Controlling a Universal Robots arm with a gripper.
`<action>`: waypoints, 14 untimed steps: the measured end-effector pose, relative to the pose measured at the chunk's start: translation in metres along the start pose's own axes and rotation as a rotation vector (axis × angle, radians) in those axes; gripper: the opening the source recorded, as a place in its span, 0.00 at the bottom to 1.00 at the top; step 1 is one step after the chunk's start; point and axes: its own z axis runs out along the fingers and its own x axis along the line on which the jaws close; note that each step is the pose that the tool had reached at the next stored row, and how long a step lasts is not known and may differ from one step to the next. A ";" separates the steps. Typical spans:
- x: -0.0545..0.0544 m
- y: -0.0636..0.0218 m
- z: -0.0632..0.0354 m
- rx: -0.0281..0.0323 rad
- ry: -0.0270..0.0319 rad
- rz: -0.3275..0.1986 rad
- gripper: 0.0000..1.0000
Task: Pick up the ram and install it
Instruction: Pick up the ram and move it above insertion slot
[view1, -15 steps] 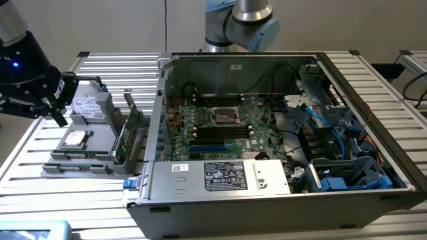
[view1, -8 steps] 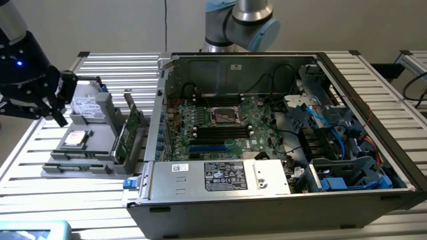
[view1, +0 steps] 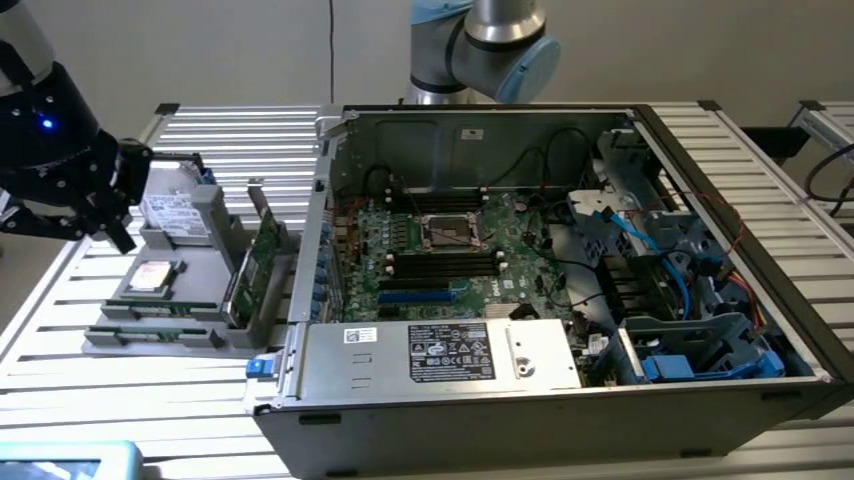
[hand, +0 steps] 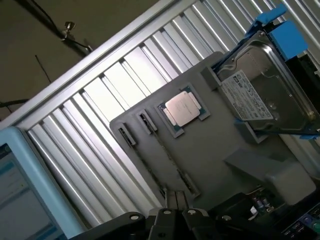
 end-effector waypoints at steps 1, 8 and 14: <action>0.000 0.0000 0.0000 -0.0002 0.0003 -0.018 0.11; 0.000 0.0000 0.0000 -0.0018 0.0025 -0.147 0.11; 0.000 0.0000 0.0001 -0.0033 0.0044 -0.256 0.11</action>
